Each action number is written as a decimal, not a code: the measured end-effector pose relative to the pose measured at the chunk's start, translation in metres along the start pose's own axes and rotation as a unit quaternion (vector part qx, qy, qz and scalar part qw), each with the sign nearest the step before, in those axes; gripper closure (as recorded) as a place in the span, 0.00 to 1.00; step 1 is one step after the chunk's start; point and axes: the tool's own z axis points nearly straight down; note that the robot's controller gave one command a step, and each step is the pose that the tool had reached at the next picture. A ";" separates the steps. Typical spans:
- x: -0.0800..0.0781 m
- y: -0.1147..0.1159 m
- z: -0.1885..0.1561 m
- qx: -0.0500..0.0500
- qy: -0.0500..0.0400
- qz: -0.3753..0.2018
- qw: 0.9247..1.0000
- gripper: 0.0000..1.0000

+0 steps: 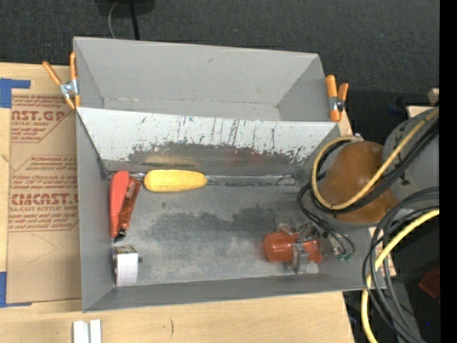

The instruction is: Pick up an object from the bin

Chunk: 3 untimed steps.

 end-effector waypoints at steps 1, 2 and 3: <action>0.001 0.001 -0.005 -0.002 0.003 0.001 1.000 1.00; 0.003 0.002 -0.022 -0.003 0.008 0.000 1.000 1.00; 0.003 0.002 -0.038 -0.003 0.007 -0.001 1.000 1.00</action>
Offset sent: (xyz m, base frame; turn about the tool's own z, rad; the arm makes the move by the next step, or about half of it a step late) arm 0.0000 0.0000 0.0109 0.0000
